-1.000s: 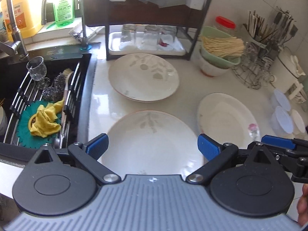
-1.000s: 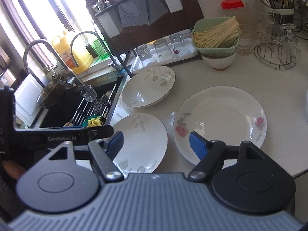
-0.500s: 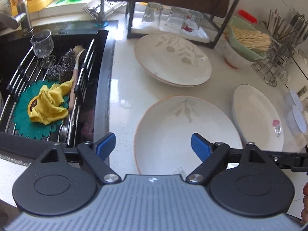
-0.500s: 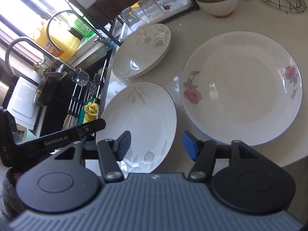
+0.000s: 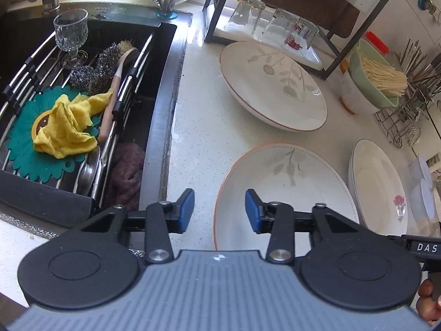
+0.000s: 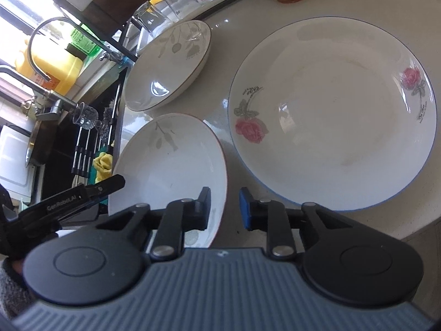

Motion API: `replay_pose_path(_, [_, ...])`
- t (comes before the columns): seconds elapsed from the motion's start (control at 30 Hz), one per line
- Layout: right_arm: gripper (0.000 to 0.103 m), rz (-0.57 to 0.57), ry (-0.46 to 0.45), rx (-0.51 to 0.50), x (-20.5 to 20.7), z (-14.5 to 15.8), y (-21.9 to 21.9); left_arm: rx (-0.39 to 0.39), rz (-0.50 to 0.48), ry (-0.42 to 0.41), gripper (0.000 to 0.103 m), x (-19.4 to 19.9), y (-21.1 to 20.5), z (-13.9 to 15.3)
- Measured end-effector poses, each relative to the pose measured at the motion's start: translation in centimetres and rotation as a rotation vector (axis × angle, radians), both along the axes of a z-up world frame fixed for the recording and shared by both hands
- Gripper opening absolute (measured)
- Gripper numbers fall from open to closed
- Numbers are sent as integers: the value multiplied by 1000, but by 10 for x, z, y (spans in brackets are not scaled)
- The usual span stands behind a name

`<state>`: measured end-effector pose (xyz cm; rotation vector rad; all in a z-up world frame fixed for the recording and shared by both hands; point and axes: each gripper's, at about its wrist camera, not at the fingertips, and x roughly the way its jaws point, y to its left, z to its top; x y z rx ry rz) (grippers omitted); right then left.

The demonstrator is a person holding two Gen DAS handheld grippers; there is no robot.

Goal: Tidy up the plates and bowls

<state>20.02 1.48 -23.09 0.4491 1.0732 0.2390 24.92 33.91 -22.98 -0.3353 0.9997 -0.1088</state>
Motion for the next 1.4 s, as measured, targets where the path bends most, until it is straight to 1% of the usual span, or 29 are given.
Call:
replay_pose_path(0.03, [21, 1, 2, 1, 1, 0, 0, 2, -7, 1, 38, 1, -1, -1])
replay_pose_path(0.07, [19, 4, 5, -1, 1, -1, 2, 10, -12, 1, 35, 3, -2, -2])
replay_pose_path(0.13, [17, 6, 7, 2, 3, -4, 3, 13, -19, 7, 23, 5, -3, -6])
replay_pose_path(0.2, [13, 5, 14, 5, 4, -7, 5, -1, -31, 11, 17, 6, -4, -9])
replay_pose_path(0.3, [13, 7, 25, 17, 5, -10, 5, 29, -53, -4, 17, 6, -8, -9])
replay_pose_path(0.33, [13, 4, 27, 22, 6, -10, 5, 22, -52, -2, 17, 7, -8, -10])
replay_pose_path(0.43, [13, 2, 31, 19, 6, -8, 4, -30, -51, 15, 17, 10, -3, -10])
replay_pose_path(0.5, [13, 11, 32, 18, 5, -4, 4, -22, -72, 9, 17, 11, -3, -6])
replay_pose_path(0.57, [13, 18, 36, 32, 2, 0, 3, -24, -89, 1, 17, 14, -3, 0])
replay_pose_path(0.67, [14, 17, 39, 50, -4, 8, 1, -67, -105, 13, 17, 21, 1, 10])
replay_pose_path(0.8, [13, -25, 19, 86, -5, 23, -10, -77, -158, 5, 17, 32, -6, 33])
replay_pose_path(0.9, [13, -65, -11, 108, -4, 36, -21, -82, -192, 2, 17, 42, -15, 49])
replay_pose_path(0.97, [13, -90, -33, 114, -3, 44, -30, -100, -210, 0, 17, 47, -23, 58])
replay_pose_path(1.07, [13, -123, -48, 92, -1, 52, -45, -125, -239, 8, 17, 57, -39, 65])
replay_pose_path(1.17, [13, -152, -52, 73, 2, 56, -63, -153, -251, 17, 17, 65, -60, 66])
replay_pose_path(1.23, [13, -162, -54, 75, 5, 57, -77, -146, -263, 2, 17, 68, -75, 66])
replay_pose_path(1.33, [13, -147, -69, 76, 14, 59, -100, -148, -265, 8, 17, 74, -96, 61])
replay_pose_path(1.4, [13, -129, -59, 76, 23, 57, -114, -142, -254, 6, 17, 75, -110, 59])
